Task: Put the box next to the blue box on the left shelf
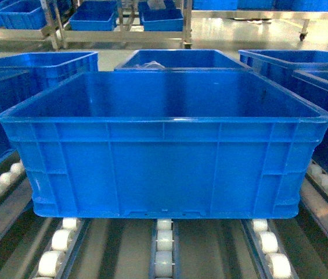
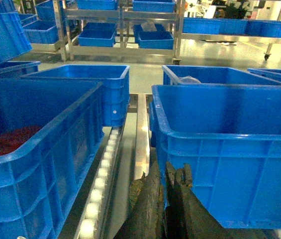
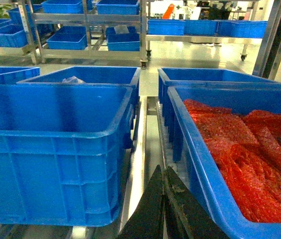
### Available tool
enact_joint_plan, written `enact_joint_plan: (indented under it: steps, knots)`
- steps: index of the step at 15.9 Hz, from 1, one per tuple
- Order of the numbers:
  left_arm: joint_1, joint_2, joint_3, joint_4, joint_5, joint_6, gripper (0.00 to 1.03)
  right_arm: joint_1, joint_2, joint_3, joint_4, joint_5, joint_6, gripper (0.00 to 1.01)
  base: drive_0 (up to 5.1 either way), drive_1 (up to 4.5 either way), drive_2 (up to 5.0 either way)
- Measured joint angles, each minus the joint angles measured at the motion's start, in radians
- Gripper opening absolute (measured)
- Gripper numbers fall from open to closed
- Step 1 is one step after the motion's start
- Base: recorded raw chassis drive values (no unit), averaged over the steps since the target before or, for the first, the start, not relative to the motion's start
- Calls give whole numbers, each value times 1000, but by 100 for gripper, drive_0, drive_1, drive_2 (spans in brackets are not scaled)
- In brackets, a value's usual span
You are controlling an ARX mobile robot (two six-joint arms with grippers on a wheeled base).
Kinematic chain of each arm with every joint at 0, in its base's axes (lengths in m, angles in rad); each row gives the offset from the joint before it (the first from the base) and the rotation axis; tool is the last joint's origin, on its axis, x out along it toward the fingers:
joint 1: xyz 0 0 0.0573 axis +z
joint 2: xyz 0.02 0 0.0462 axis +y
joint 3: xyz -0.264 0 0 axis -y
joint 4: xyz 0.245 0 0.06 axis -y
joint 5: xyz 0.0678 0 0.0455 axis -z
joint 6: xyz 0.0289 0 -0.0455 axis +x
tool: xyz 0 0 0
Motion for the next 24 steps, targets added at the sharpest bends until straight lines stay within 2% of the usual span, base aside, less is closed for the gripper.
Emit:
enact_joint_plan:
  steps: [4, 17, 18, 19, 20, 24]
  knots:
    - [0, -73, 0, -69, 0, 0, 2, 0, -81, 0, -91, 0, 0, 2, 0, 0, 0]
    - [0, -194, 0, -192, 0, 0, 2, 0, -241, 0, -242, 0, 0, 2, 0, 0, 0]
    - [0, -229, 0, -225, 0, 0, 2, 0, -287, 0, -288, 0, 0, 2, 0, 0, 0]
    - [0, -392, 4, -389, -2, 1, 2, 0, -340, 0, -341, -1, 0, 2, 0, 0, 0]
    - [0, -392, 0, -404, -1, 2, 2, 0, -495, 0, -529, 1, 0, 2, 0, 0, 0]
    - [0, -392, 0, -405, 0, 3, 2, 0, -508, 0, -523, 0, 0, 2, 0, 0, 0]
